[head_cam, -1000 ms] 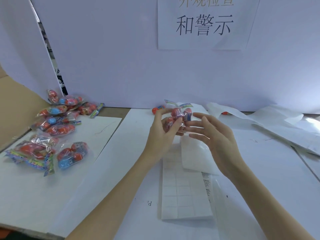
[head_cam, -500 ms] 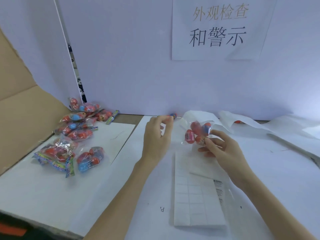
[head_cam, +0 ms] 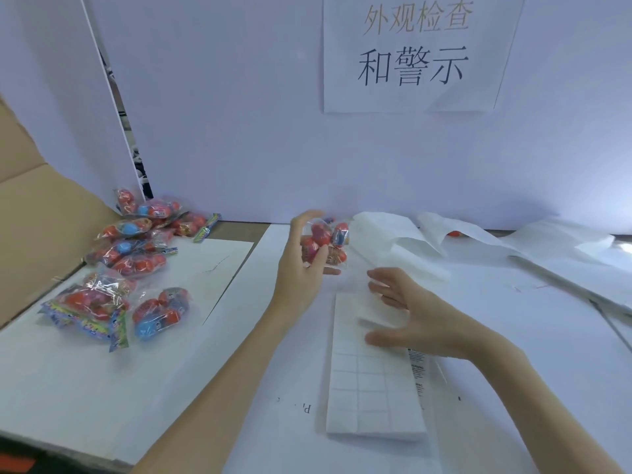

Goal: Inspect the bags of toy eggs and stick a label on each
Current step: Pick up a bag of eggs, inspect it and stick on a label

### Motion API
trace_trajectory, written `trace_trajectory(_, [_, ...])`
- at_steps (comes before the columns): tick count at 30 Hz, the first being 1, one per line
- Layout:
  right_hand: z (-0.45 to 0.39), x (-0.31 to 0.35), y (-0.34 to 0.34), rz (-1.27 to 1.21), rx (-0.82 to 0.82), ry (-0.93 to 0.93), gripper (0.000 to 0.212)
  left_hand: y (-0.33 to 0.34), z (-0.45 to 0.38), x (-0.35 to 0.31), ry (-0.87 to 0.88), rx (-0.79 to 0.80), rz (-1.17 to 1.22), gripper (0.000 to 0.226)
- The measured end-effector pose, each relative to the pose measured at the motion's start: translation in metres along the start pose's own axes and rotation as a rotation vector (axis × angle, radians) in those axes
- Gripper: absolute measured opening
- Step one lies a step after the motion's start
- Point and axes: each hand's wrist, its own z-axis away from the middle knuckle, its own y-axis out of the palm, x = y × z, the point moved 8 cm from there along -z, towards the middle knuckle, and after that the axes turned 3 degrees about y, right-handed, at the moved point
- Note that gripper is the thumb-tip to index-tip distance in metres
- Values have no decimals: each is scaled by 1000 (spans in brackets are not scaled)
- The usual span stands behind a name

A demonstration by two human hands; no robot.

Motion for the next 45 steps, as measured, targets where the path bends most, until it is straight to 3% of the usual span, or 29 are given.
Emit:
trace_trajectory(2, [0, 3, -9, -44, -111, -22, 47, 0, 0, 1, -3, -7, -91, 35])
trace_trajectory(5, [2, 10, -29, -80, -351, -65, 7, 7, 4, 0, -50, 21, -119, 35])
trace_trajectory(8, [5, 14, -37, -123, -450, -78, 15, 23, 12, -6, -75, 179, -29, 20])
trace_trajectory(12, [9, 16, -45, -251, -510, -132, 9, 39, 22, -11, 1, 344, -140, 8])
trace_trajectory(16, [11, 16, -52, -322, -567, -156, 11, 36, 19, -9, 1, 276, -172, 15])
trace_trajectory(20, [9, 6, -49, -514, -435, -70, 18, 21, 10, -5, -44, 123, -192, 36])
trace_trajectory(24, [6, 2, -43, -434, -367, -32, 15, 10, 7, -4, -23, 26, -205, 45])
trace_trajectory(27, [6, 2, -43, -419, -389, -57, 15, 12, 8, -6, 10, 33, -214, 36])
trace_trajectory(32, [7, 5, -49, -371, -454, -99, 19, 22, 11, -4, -58, 195, -137, 18])
trace_trajectory(35, [10, 9, -53, -231, -554, -145, 29, 23, 12, -3, -43, 217, -177, 14])
trace_trajectory(39, [20, 31, -50, 85, -702, -339, 53, 31, 15, -7, 14, 202, -223, 20])
trace_trajectory(45, [20, 37, -35, 187, -735, -407, 24, 39, 20, -5, 1, 213, -192, 28])
